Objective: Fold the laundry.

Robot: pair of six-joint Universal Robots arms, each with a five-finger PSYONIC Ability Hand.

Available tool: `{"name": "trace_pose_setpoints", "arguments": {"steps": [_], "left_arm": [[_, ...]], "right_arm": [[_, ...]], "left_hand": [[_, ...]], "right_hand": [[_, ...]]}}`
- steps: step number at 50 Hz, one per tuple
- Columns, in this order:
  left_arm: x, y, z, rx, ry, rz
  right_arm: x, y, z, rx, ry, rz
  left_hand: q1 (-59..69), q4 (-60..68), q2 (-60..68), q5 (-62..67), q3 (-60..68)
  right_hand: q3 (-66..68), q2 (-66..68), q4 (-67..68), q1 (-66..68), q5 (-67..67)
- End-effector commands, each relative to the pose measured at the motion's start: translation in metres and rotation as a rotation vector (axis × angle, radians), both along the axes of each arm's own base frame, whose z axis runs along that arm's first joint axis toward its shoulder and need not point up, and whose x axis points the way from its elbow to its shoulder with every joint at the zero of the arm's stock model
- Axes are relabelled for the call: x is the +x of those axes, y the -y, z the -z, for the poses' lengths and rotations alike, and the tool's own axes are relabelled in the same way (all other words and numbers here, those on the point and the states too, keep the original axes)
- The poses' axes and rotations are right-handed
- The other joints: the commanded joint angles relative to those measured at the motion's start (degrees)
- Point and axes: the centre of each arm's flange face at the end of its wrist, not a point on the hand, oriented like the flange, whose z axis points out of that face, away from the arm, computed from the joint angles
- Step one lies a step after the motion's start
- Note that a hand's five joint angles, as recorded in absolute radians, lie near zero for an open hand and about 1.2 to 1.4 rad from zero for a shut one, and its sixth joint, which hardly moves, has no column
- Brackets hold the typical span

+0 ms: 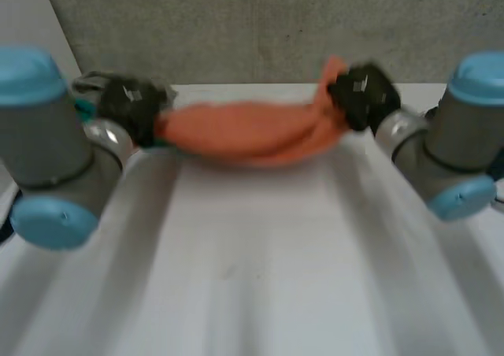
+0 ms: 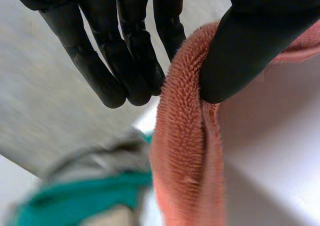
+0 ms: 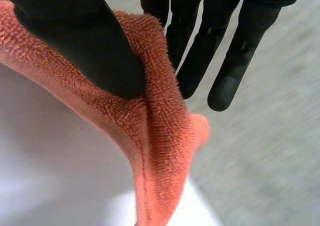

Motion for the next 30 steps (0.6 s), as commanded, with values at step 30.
{"name": "trace_pose_setpoints", "arguments": {"steps": [30], "left_arm": [[0.021, 0.004, 0.092, 0.255, 0.079, 0.056]], "right_arm": [[-0.050, -0.023, 0.060, 0.389, -0.110, 0.157]], "left_hand": [[13.6, 11.4, 11.5, 14.7, 12.0]], "right_hand": [[-1.0, 0.1, -1.5, 6.0, -1.0]]}}
